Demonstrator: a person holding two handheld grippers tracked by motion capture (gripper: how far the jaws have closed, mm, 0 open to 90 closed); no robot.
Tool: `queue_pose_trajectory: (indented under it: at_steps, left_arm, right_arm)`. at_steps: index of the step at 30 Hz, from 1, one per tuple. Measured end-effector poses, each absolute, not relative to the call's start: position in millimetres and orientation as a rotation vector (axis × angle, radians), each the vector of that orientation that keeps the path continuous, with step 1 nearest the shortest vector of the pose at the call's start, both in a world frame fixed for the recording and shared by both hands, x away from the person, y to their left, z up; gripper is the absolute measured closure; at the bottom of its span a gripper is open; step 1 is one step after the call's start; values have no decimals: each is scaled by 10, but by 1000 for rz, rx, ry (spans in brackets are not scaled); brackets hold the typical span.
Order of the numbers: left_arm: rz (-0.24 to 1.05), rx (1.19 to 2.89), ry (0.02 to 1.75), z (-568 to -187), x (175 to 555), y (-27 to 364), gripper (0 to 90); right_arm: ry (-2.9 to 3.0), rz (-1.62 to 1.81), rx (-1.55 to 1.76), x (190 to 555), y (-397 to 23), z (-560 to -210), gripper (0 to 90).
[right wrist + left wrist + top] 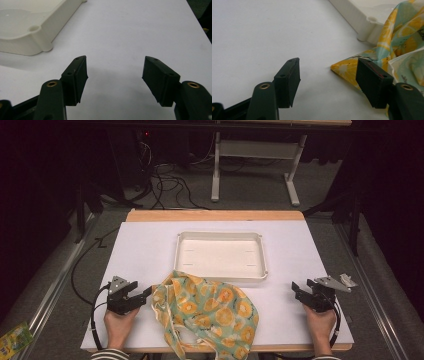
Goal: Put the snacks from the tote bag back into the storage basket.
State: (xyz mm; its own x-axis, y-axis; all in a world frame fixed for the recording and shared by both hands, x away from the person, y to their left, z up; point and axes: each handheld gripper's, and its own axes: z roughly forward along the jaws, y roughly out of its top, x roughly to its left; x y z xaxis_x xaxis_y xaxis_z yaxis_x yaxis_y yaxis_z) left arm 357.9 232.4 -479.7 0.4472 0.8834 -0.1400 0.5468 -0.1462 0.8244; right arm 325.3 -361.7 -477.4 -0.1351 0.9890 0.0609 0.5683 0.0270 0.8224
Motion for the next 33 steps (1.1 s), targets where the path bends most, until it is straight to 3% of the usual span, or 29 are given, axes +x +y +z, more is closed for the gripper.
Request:
queue_pose_trajectory:
  at_steps: [33]
  left_arm:
    - [415,1845,1085,-4416,3153,2141,356]
  right_arm:
    - [1749,967,1571,3240,-3593,-4772,372]
